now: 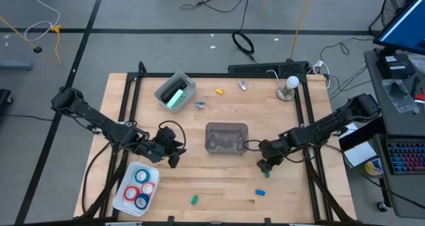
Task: Pick and place Stapler, Stapler remover, tape
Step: Put the right green stapler into the gray bin
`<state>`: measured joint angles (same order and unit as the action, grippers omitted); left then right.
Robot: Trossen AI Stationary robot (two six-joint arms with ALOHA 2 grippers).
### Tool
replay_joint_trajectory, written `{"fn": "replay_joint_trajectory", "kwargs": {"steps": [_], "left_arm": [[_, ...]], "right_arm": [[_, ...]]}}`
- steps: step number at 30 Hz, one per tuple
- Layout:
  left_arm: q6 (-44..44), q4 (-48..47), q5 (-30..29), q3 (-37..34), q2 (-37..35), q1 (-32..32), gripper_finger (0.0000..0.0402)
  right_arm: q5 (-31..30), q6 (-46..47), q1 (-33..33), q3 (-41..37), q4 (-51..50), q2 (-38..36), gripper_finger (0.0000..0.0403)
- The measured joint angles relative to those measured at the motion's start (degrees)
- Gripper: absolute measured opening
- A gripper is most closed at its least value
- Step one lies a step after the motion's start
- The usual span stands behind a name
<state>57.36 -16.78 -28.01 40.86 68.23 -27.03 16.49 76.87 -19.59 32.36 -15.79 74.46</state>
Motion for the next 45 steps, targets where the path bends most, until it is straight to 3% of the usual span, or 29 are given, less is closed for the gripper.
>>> {"fn": "replay_joint_trajectory", "kwargs": {"steps": [15, 26, 32, 42, 45], "left_arm": [[-3.71, 0.02, 2.56, 0.00, 0.00, 0.00, 0.0175], [-4.72, 0.54, 2.54, 0.00, 0.00, 0.00, 0.0175], [-4.74, 0.57, 2.28, 0.00, 0.00, 0.00, 0.0175], [-4.74, 0.57, 2.06, 0.02, 0.00, 0.00, 0.0175], [-4.73, 0.77, 2.04, 0.01, 0.00, 0.00, 0.0175]], "right_arm": [[0.08, 11.71, -4.18, -0.02, -0.31, 0.01, 0.0242], [-3.07, 17.41, -6.73, 0.20, 1.26, 3.70, 0.0238], [-3.68, 18.62, -6.86, 0.14, 0.77, 3.87, 0.0191], [-5.75, 18.44, -6.88, 0.00, 1.06, 4.02, 0.0070], [-6.08, 17.58, -6.86, 0.00, 1.46, 3.57, 0.0054]]}}
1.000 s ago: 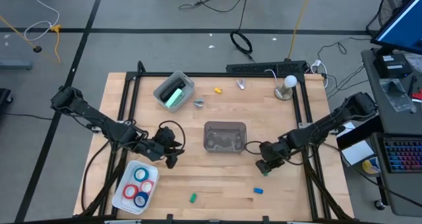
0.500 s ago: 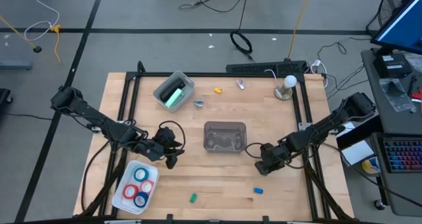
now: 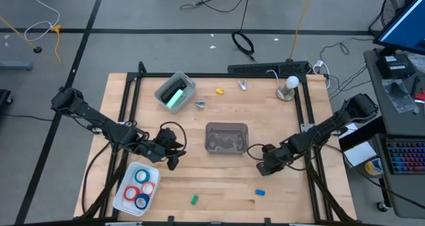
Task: Pick and place Stapler, Stapler remover, tape
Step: Put the right green stapler into the gray bin
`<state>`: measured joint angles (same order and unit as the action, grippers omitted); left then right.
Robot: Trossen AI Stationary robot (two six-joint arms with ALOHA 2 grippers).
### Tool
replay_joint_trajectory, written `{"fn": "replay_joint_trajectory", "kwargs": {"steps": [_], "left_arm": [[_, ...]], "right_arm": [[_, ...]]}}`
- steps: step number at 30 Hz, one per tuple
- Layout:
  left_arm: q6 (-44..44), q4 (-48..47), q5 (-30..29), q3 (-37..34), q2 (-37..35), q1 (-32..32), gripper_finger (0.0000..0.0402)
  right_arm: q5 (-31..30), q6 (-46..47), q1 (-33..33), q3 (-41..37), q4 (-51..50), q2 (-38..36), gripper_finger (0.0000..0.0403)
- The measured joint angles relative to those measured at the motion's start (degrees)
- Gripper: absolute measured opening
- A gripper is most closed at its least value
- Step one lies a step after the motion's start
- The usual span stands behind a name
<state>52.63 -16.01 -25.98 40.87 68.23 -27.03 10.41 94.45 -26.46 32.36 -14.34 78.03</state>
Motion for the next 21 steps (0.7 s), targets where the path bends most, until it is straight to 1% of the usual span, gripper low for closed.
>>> {"fn": "replay_joint_trajectory", "kwargs": {"steps": [3, 6, 9, 12, 17, 21], "left_arm": [[0.65, 0.99, -0.02, -0.01, 0.00, 0.00, 0.0175], [1.58, 4.28, 0.00, -0.01, 0.00, 0.56, 0.0175], [0.55, 8.73, 0.06, 0.00, 0.00, 1.87, 0.0175], [-2.09, 15.04, 1.64, 0.01, 0.00, 3.81, 0.0175], [-5.87, 28.87, 5.91, 0.01, 0.00, 7.74, 0.0175], [-6.24, 37.41, 6.44, 0.01, 0.00, 10.73, 0.0175]], "right_arm": [[-0.22, -0.51, 0.00, -0.14, 0.10, -1.27, 0.0054], [-1.42, -0.79, 0.21, -0.28, 1.59, -3.92, 0.0063], [-0.89, -2.97, 0.21, -0.22, 7.17, -7.65, 0.0064], [-0.73, -6.35, 1.23, -0.19, 12.79, -11.89, 0.0058], [-0.68, -15.04, 5.70, -0.13, 17.49, -18.66, 0.0058], [0.05, -23.99, 11.36, -0.11, 18.06, -22.69, 0.0058]]}}
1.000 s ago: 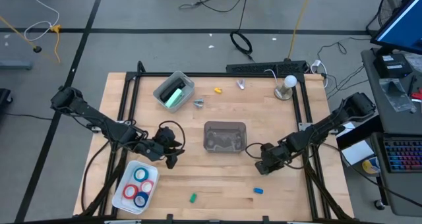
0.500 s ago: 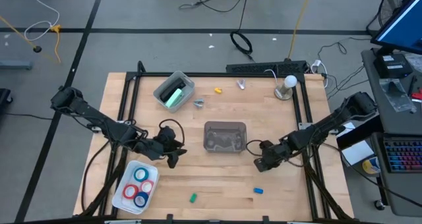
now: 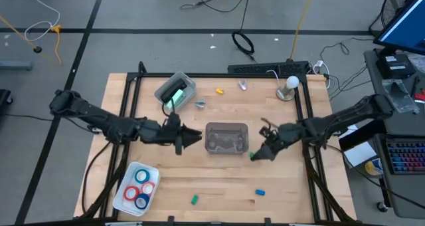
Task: Pick and place Stapler, Stapler remover, tape
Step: Put the right green stapler into the gray bin
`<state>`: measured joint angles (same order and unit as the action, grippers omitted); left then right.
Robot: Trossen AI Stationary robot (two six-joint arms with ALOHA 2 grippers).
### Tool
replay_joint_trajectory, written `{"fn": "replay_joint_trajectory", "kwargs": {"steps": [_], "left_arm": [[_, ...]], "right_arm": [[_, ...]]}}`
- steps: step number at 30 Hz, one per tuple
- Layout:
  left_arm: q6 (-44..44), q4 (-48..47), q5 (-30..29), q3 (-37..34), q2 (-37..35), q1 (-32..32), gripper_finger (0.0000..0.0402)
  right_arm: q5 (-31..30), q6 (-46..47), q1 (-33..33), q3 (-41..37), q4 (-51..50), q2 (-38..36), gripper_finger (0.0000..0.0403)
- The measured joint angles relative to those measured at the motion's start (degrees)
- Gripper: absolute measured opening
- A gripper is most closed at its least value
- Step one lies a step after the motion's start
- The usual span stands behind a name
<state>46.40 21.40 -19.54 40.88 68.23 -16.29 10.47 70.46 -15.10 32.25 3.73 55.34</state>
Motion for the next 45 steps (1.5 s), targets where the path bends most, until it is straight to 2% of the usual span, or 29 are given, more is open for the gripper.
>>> {"fn": "replay_joint_trajectory", "kwargs": {"steps": [3, 8, 11, 15, 20, 23, 32, 45], "left_arm": [[0.84, 3.88, -0.02, 0.00, 0.00, 1.83, 0.0175], [3.24, 12.34, -0.33, 0.02, 2.67, 3.41, 0.0175], [3.30, 19.36, -0.79, 0.96, 6.11, 3.67, 0.0175], [3.32, 20.48, -1.98, 4.83, 11.82, 4.33, 0.0175], [1.71, 20.40, -0.75, 11.72, 19.14, 6.39, 0.0175], [1.08, 20.07, 2.40, 15.10, 22.78, 8.08, 0.0175], [5.05, 18.95, 12.32, 20.62, 28.70, 11.32, 0.0175], [5.42, 14.57, 10.96, 21.68, 28.92, 11.53, 0.0175]], "right_arm": [[0.66, -6.94, 4.74, 0.00, 2.60, -1.62, 0.0058], [5.66, -15.63, 12.81, 0.02, 11.78, -1.33, 0.0058], [9.40, -17.77, 16.97, 0.09, 18.18, 0.01, 0.0058], [14.72, -18.00, 20.59, 0.11, 26.05, 3.17, 0.0059], [19.22, -16.04, 22.04, 0.09, 33.27, 7.57, 0.0059], [21.02, -14.91, 22.26, 0.14, 35.64, 9.44, 0.0059], [21.28, -14.51, 22.62, 0.11, 38.14, 10.38, 0.0059], [20.85, -13.19, 25.65, 0.11, 37.75, 10.44, 0.0059]]}}
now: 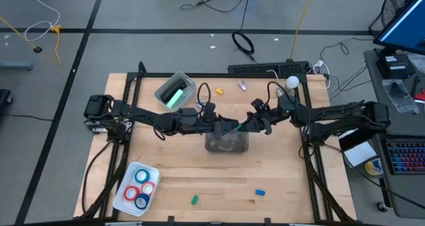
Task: Pick and place Stapler, Stapler remover, tape
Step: Put the right green stapler into the gray bin
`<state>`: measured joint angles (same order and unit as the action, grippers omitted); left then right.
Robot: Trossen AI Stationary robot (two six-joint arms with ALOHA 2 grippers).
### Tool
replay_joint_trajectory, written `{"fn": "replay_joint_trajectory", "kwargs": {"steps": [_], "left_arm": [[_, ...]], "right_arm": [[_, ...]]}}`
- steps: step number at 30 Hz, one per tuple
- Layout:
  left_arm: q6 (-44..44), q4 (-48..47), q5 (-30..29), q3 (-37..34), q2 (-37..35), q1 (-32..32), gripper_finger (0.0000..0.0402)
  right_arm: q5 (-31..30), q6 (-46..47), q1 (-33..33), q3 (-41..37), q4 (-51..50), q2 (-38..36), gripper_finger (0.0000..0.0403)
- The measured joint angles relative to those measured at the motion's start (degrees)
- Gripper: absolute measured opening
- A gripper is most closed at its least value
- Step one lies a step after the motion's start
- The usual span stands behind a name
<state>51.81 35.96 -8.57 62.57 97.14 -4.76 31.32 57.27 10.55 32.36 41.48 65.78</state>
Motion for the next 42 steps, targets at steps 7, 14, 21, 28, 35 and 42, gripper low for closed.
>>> {"fn": "replay_joint_trajectory", "kwargs": {"steps": [7, 14, 21, 28, 35, 42], "left_arm": [[1.25, -2.81, 0.91, 0.00, 0.02, 1.02, 0.0175], [1.24, -3.20, 1.25, -0.09, -0.09, 1.43, 0.0175], [1.20, -3.17, 2.61, -0.11, -0.09, 1.94, 0.0175], [1.18, -2.22, 4.92, -0.13, -0.15, 3.33, 0.0175], [1.22, 0.50, 6.63, -0.24, -0.15, 4.47, 0.0175], [2.16, 1.52, 7.25, -0.24, -0.24, 5.30, 0.0175]], "right_arm": [[-1.61, -0.08, -0.06, 1.94, 0.43, 2.50, 0.0059], [-0.86, -0.93, -0.04, 3.50, 0.27, 4.75, 0.0059], [-0.51, -0.98, -0.04, 3.54, 0.06, 4.87, 0.0059], [-0.14, -1.13, 0.00, 3.58, 0.45, 4.87, 0.0059], [-0.42, -1.66, 0.00, 3.66, 0.78, 4.85, 0.0059], [-0.57, -2.51, 0.76, 3.76, 0.83, 4.85, 0.0059]]}}
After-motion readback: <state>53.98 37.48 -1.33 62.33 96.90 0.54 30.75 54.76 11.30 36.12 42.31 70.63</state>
